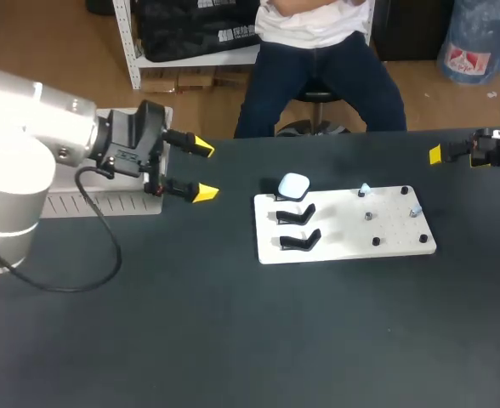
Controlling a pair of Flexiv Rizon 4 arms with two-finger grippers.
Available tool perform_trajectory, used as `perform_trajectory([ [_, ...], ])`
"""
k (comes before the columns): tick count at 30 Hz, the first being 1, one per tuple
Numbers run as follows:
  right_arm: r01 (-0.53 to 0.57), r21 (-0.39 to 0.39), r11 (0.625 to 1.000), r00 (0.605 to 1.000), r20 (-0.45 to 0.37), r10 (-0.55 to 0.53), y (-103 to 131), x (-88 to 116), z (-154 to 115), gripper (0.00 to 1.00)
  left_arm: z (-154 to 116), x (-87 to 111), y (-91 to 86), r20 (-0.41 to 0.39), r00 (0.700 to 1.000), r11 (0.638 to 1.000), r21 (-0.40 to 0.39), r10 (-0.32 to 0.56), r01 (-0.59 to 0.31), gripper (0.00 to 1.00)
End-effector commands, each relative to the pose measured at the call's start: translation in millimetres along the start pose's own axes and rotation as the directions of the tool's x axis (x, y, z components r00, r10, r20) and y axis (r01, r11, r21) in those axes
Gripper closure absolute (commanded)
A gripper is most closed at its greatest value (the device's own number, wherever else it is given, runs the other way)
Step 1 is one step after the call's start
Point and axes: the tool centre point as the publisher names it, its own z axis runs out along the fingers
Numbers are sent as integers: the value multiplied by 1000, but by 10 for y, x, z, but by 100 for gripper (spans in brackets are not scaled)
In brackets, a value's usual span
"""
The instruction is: Pick up each earbud case from the left stands, insert the matching earbuds, close the lid, and place the case in the box.
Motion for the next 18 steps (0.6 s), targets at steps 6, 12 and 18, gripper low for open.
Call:
perform_trajectory([
  [6,0,0,1000,1000,0,0,-1,0,0,0,546,80,210,35,999,998,57,-35,33,0],
  [12,0,0,1000,1000,0,0,-1,0,0,0,787,105,291,48,997,995,88,-59,55,0],
  [18,0,0,1000,1000,0,0,-1,0,0,0,930,87,348,33,998,996,71,-62,59,0],
])
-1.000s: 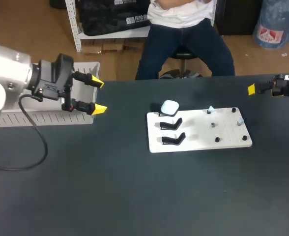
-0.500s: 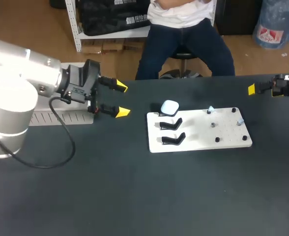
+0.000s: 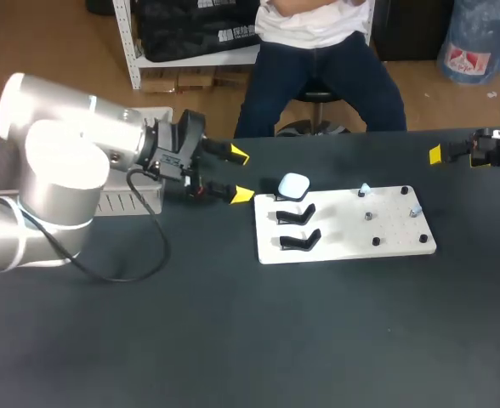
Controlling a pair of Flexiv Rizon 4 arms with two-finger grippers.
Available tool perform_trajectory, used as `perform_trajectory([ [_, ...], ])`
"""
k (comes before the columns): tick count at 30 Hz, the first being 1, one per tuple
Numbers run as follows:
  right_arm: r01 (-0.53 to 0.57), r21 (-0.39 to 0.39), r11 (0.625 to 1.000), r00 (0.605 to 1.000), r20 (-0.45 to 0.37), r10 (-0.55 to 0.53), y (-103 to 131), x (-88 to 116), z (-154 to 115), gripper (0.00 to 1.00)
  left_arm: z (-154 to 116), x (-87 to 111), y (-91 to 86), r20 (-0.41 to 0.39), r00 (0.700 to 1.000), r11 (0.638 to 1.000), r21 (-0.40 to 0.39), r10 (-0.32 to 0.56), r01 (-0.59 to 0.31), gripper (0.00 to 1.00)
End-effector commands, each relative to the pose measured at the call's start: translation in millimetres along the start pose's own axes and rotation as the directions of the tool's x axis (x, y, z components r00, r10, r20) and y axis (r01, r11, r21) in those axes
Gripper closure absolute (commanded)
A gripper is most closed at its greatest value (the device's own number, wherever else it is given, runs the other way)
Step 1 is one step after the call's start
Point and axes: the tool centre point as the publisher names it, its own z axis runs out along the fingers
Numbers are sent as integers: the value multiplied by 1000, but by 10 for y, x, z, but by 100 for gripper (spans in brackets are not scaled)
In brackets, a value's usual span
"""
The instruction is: Pick up each earbud case from the left stands, insert the matching earbuds, close the lid, and place the case in the box.
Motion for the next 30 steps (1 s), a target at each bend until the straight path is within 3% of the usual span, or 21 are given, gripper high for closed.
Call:
perform_trajectory([
  [1,0,0,1000,1000,0,0,0,0,0,0,194,-10,105,-8,1000,1000,15,-4,4,0],
  [4,0,0,1000,1000,0,0,0,0,0,0,254,-7,124,-9,999,999,11,-46,46,0],
  [19,0,0,1000,1000,0,0,0,0,0,0,254,-7,124,-9,999,999,11,-46,46,0],
  [30,0,0,1000,1000,0,0,0,0,0,0,480,17,183,-27,999,999,21,-41,42,0],
])
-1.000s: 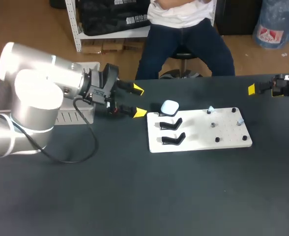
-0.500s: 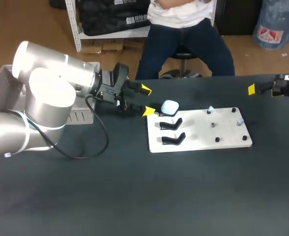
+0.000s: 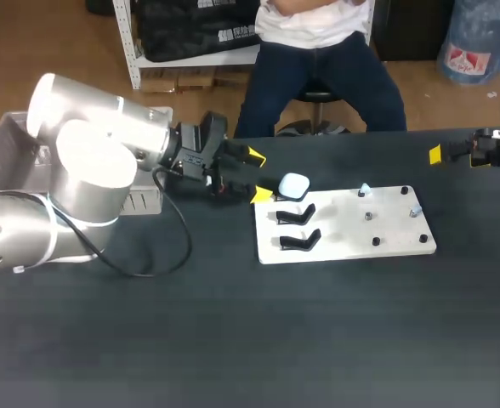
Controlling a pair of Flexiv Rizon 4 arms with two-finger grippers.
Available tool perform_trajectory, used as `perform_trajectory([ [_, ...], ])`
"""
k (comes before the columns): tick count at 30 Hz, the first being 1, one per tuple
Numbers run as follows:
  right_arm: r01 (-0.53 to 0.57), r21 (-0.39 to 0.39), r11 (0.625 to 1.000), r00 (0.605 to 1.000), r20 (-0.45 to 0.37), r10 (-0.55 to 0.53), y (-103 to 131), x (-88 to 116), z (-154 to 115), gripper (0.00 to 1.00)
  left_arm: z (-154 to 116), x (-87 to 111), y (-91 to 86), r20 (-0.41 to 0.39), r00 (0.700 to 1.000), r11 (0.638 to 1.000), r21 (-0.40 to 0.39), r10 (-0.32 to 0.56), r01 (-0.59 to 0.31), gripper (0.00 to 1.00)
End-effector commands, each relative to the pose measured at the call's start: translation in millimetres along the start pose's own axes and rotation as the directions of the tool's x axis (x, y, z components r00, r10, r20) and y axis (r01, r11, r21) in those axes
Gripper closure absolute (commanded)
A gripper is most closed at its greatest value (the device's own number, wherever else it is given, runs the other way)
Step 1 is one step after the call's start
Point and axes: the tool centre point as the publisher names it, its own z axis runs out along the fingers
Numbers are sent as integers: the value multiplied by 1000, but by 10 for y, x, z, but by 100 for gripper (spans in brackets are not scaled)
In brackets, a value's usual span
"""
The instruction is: Pick up each earbud case from the left stands, insert the matching earbuds, close the lid, and place the case in the box.
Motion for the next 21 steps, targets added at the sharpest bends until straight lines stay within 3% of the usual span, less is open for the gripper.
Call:
perform_trajectory([
  [1,0,0,1000,1000,0,0,0,0,0,0,141,0,85,-6,1000,1000,17,-7,7,0],
  [21,0,0,1000,1000,0,0,0,0,0,0,463,-7,52,4,999,999,37,-35,35,0],
])
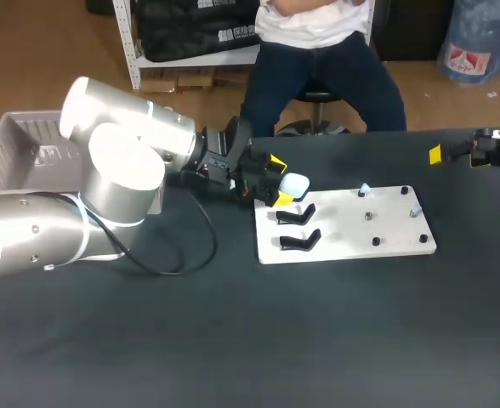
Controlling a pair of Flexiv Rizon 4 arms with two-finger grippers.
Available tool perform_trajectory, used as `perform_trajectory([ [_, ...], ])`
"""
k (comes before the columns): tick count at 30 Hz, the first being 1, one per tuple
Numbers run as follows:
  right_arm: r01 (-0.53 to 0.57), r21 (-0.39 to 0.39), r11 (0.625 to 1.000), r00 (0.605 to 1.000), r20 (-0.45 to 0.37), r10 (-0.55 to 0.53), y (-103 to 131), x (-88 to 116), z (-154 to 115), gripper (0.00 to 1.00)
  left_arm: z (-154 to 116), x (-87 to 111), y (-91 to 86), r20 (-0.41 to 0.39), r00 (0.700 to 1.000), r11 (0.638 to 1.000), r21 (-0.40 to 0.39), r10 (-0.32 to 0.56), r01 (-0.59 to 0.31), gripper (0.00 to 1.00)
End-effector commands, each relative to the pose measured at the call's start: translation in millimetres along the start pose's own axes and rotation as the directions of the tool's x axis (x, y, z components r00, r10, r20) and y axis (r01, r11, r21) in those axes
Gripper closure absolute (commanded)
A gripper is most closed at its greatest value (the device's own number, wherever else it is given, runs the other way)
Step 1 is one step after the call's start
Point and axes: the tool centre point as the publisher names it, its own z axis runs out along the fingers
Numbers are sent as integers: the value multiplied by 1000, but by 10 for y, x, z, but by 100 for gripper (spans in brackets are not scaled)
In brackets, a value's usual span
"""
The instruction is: Pick up each earbud case from the left stands, insert the matching earbuds, close the lid, and place the case in the box.
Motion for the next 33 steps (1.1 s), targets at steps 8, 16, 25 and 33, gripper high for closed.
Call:
perform_trajectory([
  [8,0,0,1000,1000,0,0,0,0,0,0,119,42,21,15,1000,1000,13,-10,10,0],
  [16,0,0,1000,1000,0,0,0,0,0,0,179,49,36,13,1000,1000,18,-8,8,2],
  [25,0,0,1000,1000,0,0,0,0,0,0,217,69,63,19,1000,1000,19,-15,14,19],
  [33,0,0,1000,1000,0,0,0,0,0,0,222,85,86,18,1000,1000,14,-19,19,30],
])
